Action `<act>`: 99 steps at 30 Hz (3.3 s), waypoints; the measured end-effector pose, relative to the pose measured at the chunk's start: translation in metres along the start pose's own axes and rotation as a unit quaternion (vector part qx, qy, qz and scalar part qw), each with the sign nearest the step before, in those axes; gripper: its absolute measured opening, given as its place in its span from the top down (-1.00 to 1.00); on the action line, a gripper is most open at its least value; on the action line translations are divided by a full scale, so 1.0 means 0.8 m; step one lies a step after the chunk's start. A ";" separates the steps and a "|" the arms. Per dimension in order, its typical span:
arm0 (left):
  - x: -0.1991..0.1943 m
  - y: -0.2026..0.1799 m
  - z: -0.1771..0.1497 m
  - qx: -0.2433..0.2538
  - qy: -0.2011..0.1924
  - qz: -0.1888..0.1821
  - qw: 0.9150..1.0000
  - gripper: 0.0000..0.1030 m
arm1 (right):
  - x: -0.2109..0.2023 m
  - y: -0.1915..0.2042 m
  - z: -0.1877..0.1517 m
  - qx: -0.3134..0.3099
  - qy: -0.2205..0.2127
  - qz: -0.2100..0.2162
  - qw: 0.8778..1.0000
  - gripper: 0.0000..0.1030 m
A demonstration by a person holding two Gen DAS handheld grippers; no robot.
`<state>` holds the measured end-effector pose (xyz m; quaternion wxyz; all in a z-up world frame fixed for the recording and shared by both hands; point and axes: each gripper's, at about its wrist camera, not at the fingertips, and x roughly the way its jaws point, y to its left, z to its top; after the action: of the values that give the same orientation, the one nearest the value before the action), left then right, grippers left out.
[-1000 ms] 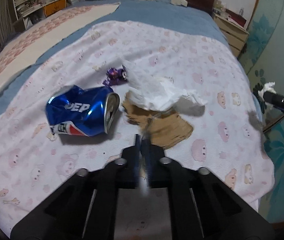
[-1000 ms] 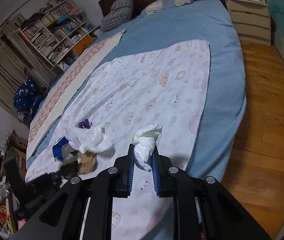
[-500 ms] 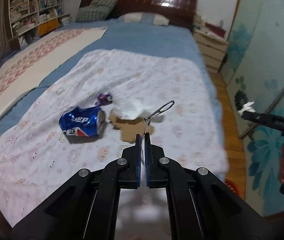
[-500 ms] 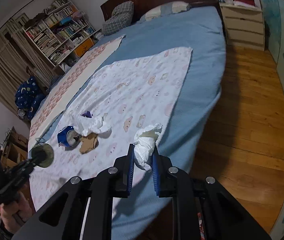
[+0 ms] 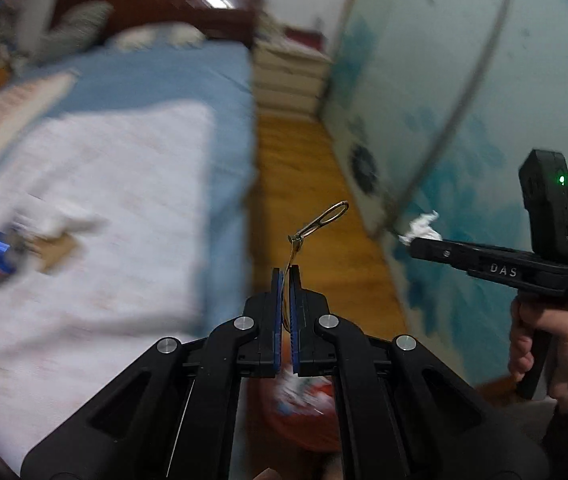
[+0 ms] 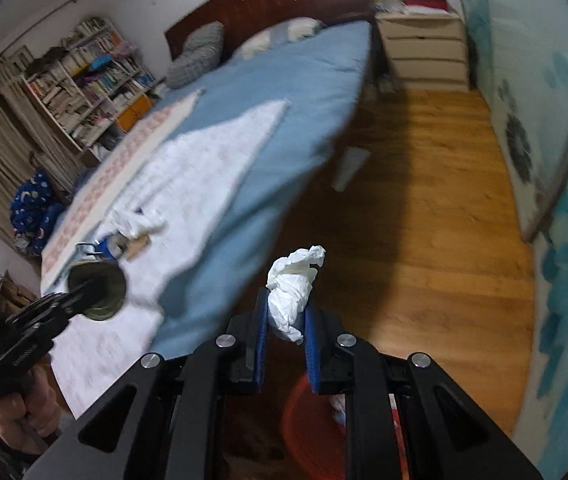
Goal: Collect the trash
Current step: 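Carry both items over the red wastebasket and open both tools, then move both tools back toward the trash on the bed, then grasp the blue Pepsi can with the left tool while the right tool grasps the white plastic bag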
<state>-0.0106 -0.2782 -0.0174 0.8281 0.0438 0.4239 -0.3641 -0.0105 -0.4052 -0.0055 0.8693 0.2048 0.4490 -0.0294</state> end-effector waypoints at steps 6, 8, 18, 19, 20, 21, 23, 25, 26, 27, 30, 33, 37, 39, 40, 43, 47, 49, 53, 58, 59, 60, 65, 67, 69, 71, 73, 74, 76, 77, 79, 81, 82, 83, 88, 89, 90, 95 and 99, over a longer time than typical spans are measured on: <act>0.119 -0.074 -0.047 0.032 0.121 -0.036 0.991 0.94 | 0.004 -0.074 -0.046 0.004 0.057 -0.050 0.997 0.67; 0.158 -0.088 -0.072 0.040 0.168 -0.040 0.984 0.94 | 0.015 -0.102 -0.056 0.013 0.079 -0.059 0.995 0.67; 0.260 -0.113 -0.160 0.073 0.284 0.002 0.956 0.94 | 0.154 -0.193 -0.135 0.078 0.274 -0.035 0.958 0.67; 0.269 -0.108 -0.166 0.066 0.296 0.007 0.953 0.94 | 0.166 -0.200 -0.141 0.080 0.286 -0.037 0.954 0.67; 0.272 -0.103 -0.168 0.061 0.302 0.007 0.951 0.94 | 0.175 -0.208 -0.147 0.083 0.295 -0.039 0.951 0.67; 0.276 -0.101 -0.172 0.058 0.307 0.009 0.950 0.94 | 0.179 -0.211 -0.148 0.085 0.299 -0.040 0.950 0.67; 0.279 -0.099 -0.180 0.058 0.315 0.020 0.947 0.94 | 0.190 -0.214 -0.150 0.085 0.302 -0.035 0.949 0.67; 0.280 -0.100 -0.181 0.064 0.313 0.024 0.947 0.94 | 0.193 -0.213 -0.151 0.086 0.306 -0.036 0.947 0.67; 0.282 -0.099 -0.181 0.067 0.313 0.029 0.947 0.94 | 0.195 -0.214 -0.150 0.085 0.306 -0.037 0.947 0.67; 0.283 -0.098 -0.181 0.064 0.313 0.029 0.947 0.94 | 0.196 -0.214 -0.150 0.085 0.305 -0.036 0.948 0.67; 0.282 -0.098 -0.180 0.061 0.313 0.033 0.947 0.94 | 0.199 -0.199 -0.141 0.073 0.308 -0.042 0.948 0.63; 0.282 -0.091 -0.183 0.051 0.329 0.032 0.942 0.82 | 0.197 -0.186 -0.135 0.060 0.308 -0.055 0.948 0.11; 0.253 -0.079 -0.179 0.026 0.325 0.034 0.945 -0.33 | 0.179 -0.182 -0.117 0.057 0.288 -0.096 0.951 0.08; 0.230 -0.075 -0.172 0.022 0.320 0.027 0.947 -0.33 | 0.163 -0.181 -0.103 0.061 0.267 -0.107 0.956 0.03; 0.219 -0.072 -0.168 0.017 0.315 0.025 0.948 -0.33 | 0.150 -0.178 -0.093 0.065 0.247 -0.112 0.960 -0.10; 0.185 -0.059 -0.147 0.000 0.290 0.021 0.957 -0.48 | 0.108 -0.162 -0.073 0.074 0.185 -0.093 0.976 -0.23; 0.117 -0.022 -0.101 -0.025 0.223 0.022 0.974 -0.57 | 0.052 -0.110 -0.048 0.048 0.112 -0.045 0.991 -0.23; 0.081 0.005 -0.080 -0.043 0.186 0.023 0.981 -0.63 | 0.028 -0.058 -0.022 -0.011 0.080 -0.047 0.996 -0.25; 0.009 0.091 -0.055 -0.106 0.122 0.037 0.986 -0.65 | 0.017 0.048 0.043 -0.100 0.049 -0.018 0.994 -0.47; -0.055 0.215 -0.060 -0.219 0.074 0.075 0.970 -0.66 | 0.091 0.246 0.131 -0.253 0.069 0.003 0.965 -0.48; -0.064 0.239 -0.062 -0.245 0.070 0.073 0.964 -0.66 | 0.119 0.289 0.142 -0.280 0.075 0.015 0.957 -0.48; -0.075 0.262 -0.065 -0.266 0.059 0.073 0.960 -0.66 | 0.134 0.310 0.145 -0.293 0.078 0.019 0.953 -0.48; -0.101 0.328 -0.080 -0.318 0.045 0.088 0.943 -0.66 | 0.291 0.398 0.149 -0.345 0.137 0.004 0.929 -0.24; -0.107 0.342 -0.090 -0.332 0.041 0.088 0.938 -0.66 | 0.344 0.405 0.139 -0.339 0.172 -0.007 0.925 -0.23; -0.110 0.352 -0.095 -0.338 0.043 0.100 0.935 -0.66 | 0.377 0.402 0.125 -0.329 0.200 -0.022 0.923 0.11; -0.115 0.357 -0.100 -0.336 0.036 0.106 0.935 -0.66 | 0.382 0.398 0.121 -0.307 0.189 -0.003 0.933 0.81; -0.120 0.360 -0.101 -0.327 0.032 0.120 0.937 -0.66 | 0.374 0.392 0.122 -0.289 0.182 0.013 0.940 0.86; -0.122 0.362 -0.102 -0.326 0.030 0.121 0.937 -0.66 | 0.369 0.390 0.120 -0.286 0.182 0.024 0.940 0.88; -0.123 0.366 -0.099 -0.327 0.029 0.125 0.936 -0.66 | 0.351 0.387 0.119 -0.282 0.175 0.039 0.943 0.88; -0.122 0.369 -0.098 -0.329 0.030 0.125 0.936 -0.66 | 0.340 0.384 0.120 -0.279 0.170 0.044 0.944 0.88; -0.116 0.376 -0.092 -0.330 0.030 0.128 0.935 -0.66 | 0.306 0.381 0.125 -0.270 0.150 0.059 0.949 0.88; -0.112 0.379 -0.084 -0.327 0.031 0.132 0.935 -0.66 | 0.273 0.372 0.125 -0.261 0.128 0.072 0.954 0.88; -0.112 0.379 -0.081 -0.325 0.031 0.134 0.936 -0.73 | 0.245 0.365 0.122 -0.252 0.113 0.084 0.957 0.88; -0.107 0.382 -0.074 -0.320 0.033 0.142 0.936 -0.76 | 0.227 0.361 0.119 -0.244 0.101 0.091 0.960 0.88; -0.086 0.387 -0.030 -0.216 0.027 0.226 0.949 -0.76 | 0.126 0.294 0.072 -0.182 0.072 0.120 0.973 0.88; -0.084 0.388 -0.026 -0.206 0.025 0.228 0.951 -0.76 | 0.110 0.273 0.055 -0.164 0.068 0.123 0.976 0.88; -0.079 0.391 -0.022 -0.197 0.023 0.232 0.952 -0.76 | 0.102 0.256 0.041 -0.148 0.070 0.126 0.978 0.88; -0.034 0.387 0.002 -0.129 0.015 0.274 0.953 -0.76 | 0.094 0.186 -0.019 -0.084 0.076 0.135 0.984 0.88; -0.006 0.374 0.015 -0.098 0.015 0.295 0.950 -0.69 | 0.105 0.162 -0.039 -0.076 0.089 0.123 0.986 0.88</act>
<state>0.1871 -0.0618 -0.0769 0.8924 0.0912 0.4378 -0.0598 0.0464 -0.2637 -0.0454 0.8359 0.1938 0.4968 0.1298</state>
